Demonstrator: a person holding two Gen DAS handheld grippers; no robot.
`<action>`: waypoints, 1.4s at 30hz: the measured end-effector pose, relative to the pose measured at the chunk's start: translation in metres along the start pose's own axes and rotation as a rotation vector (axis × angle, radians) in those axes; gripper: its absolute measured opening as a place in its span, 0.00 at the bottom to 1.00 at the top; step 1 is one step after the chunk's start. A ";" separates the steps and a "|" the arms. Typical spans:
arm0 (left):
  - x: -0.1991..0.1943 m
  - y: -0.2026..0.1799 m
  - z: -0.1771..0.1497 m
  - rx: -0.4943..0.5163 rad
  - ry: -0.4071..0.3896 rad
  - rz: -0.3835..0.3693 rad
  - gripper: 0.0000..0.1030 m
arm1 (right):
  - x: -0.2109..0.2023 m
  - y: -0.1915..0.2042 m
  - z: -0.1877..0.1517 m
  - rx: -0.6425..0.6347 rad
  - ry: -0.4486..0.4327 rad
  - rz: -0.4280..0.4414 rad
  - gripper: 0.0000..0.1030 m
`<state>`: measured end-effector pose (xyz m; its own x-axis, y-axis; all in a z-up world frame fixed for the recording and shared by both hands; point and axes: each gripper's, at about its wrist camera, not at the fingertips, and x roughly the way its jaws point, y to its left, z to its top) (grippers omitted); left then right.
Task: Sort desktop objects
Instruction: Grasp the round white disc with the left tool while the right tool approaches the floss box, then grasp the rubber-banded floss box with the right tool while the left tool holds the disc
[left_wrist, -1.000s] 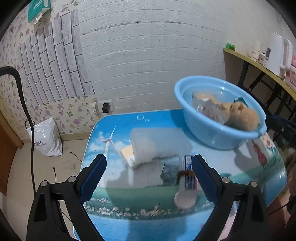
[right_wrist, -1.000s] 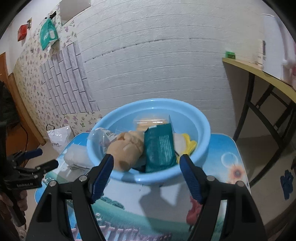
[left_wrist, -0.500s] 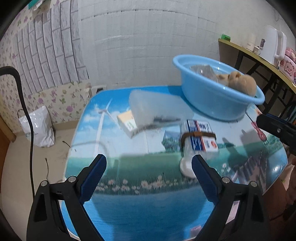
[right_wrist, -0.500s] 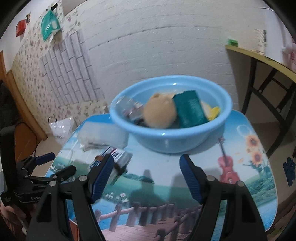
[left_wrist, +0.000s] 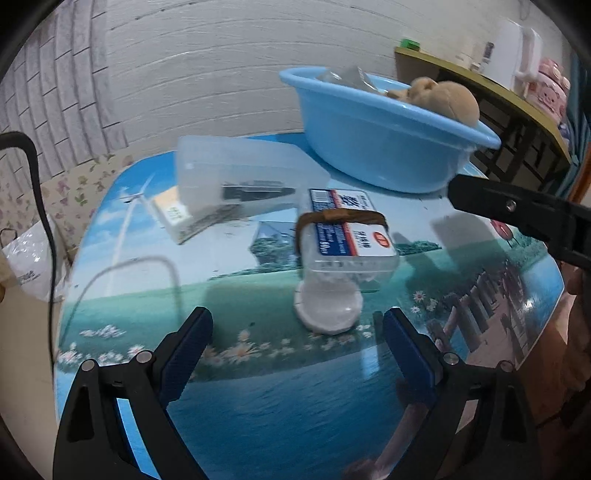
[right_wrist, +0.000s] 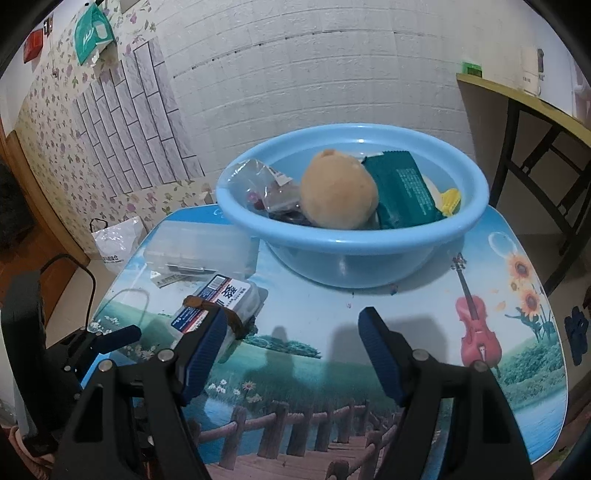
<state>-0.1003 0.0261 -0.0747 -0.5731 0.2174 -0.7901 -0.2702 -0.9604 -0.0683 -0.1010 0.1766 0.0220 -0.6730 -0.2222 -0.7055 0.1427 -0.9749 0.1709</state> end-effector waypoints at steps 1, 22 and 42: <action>0.000 -0.002 0.000 0.011 -0.008 0.005 0.91 | 0.002 0.001 -0.001 -0.001 0.005 0.002 0.72; -0.009 0.040 -0.001 -0.014 -0.086 0.042 0.36 | 0.041 0.047 0.004 -0.048 0.081 0.072 0.72; -0.014 0.064 -0.007 -0.072 -0.111 0.056 0.36 | 0.081 0.084 0.001 -0.119 0.183 0.007 0.72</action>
<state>-0.1039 -0.0398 -0.0726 -0.6685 0.1774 -0.7222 -0.1814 -0.9807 -0.0731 -0.1437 0.0769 -0.0202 -0.5305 -0.2176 -0.8193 0.2394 -0.9656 0.1014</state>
